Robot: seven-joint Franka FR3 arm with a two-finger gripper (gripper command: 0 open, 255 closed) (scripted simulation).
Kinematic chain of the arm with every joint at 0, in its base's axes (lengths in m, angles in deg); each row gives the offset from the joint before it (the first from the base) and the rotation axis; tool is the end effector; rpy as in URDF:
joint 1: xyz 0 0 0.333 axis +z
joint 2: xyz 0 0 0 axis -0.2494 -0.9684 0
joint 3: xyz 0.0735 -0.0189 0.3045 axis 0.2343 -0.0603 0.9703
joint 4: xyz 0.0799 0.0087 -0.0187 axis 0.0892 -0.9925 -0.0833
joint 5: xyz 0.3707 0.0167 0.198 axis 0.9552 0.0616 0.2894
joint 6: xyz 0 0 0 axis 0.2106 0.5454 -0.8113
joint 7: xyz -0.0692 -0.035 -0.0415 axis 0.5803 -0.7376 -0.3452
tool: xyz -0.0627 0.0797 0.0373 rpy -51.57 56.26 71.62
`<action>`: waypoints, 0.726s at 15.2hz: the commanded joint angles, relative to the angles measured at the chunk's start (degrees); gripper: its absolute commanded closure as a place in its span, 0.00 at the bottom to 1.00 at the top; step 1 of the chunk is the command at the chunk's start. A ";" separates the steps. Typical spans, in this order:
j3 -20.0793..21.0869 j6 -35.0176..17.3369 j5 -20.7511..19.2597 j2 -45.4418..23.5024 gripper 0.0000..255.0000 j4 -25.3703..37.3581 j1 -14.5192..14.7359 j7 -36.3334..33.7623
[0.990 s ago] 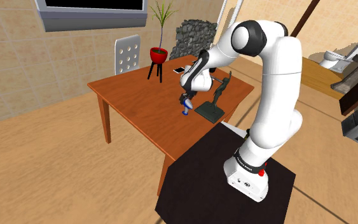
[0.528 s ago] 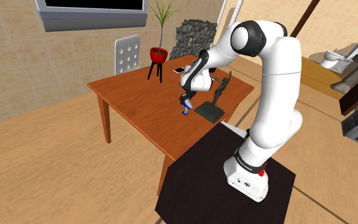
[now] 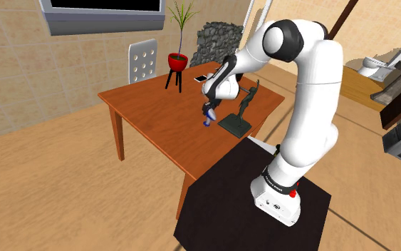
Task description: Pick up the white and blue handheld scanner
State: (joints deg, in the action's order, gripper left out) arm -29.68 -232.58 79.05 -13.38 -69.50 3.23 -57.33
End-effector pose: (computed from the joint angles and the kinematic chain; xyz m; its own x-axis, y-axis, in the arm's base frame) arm 0.5164 -0.2187 0.1398 0.9816 -0.0729 0.1763 -0.0845 -0.9946 0.0595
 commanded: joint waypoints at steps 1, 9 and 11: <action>-0.89 1.29 -0.65 1.54 1.00 -0.30 0.70 -0.54; -4.06 6.18 -3.73 7.38 1.00 -1.29 3.20 -2.97; -4.46 6.91 -4.25 8.19 1.00 -1.36 3.51 -3.36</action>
State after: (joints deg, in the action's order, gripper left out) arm -33.95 -225.98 75.04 -5.57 -70.80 6.58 -60.51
